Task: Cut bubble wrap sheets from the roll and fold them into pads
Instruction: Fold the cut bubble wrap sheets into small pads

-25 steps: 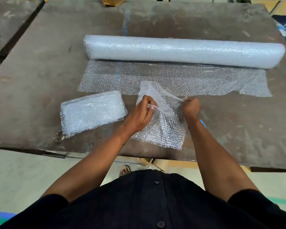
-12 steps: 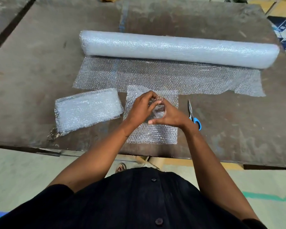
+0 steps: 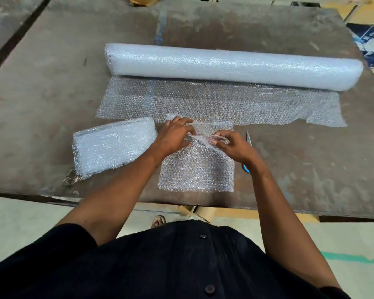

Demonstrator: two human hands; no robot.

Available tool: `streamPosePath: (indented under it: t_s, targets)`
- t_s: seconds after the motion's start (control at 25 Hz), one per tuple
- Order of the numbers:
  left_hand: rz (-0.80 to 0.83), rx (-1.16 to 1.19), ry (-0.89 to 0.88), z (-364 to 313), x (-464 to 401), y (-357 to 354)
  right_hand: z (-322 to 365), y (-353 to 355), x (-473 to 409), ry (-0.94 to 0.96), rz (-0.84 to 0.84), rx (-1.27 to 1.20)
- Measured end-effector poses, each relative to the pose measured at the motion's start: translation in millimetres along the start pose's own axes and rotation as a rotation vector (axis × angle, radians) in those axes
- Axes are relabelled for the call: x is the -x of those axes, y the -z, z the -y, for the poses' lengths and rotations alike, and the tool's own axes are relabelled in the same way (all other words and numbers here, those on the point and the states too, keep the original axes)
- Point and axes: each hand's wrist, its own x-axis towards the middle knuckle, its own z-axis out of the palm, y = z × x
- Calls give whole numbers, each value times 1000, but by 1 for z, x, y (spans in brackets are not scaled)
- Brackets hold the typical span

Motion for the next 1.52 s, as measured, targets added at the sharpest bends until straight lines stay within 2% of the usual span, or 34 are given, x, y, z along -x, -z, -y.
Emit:
streamPosePath:
  t_s: [0.12,0.24,0.32,0.48,0.64,0.76,0.84,0.92,1.0,1.08,1.24,1.4,1.52]
  targets:
    - [-59,-128,0,4,-5,-9,-1,13,5,-26,-57,106]
    - [-128,-112,61,7,-3,-15,4,16,9,-155,-138,212]
    - [-118,-81,73,5,-2,-18,22,8,6,-212,-91,328]
    - [-80,-24,33,-1,-2,-12,61,-34,-21,-18,-74,882]
    - [-21,70,-5,4,-4,-6,69,-52,-48,19,-93,1130]
    - [141,132,132,19,0,7,59,-51,-54,59,-45,1086]
    - [322,182,191,22,2,17,47,-52,-51,108,-108,945]
    - [427,364,208,25,3,20,40,-55,-46,124,-182,845]
    - [404,595,287,32,-2,17,35,-58,-42,106,-198,820]
    - [370,699,324,43,-13,14,26,-58,-37,114,-173,790]
    - [296,648,198,56,-25,10,16,-59,-26,220,-123,714]
    - [351,733,210,64,-43,10,8,-65,-10,321,-113,784]
    - [337,665,163,75,-55,12,-2,-64,0,334,-78,784]
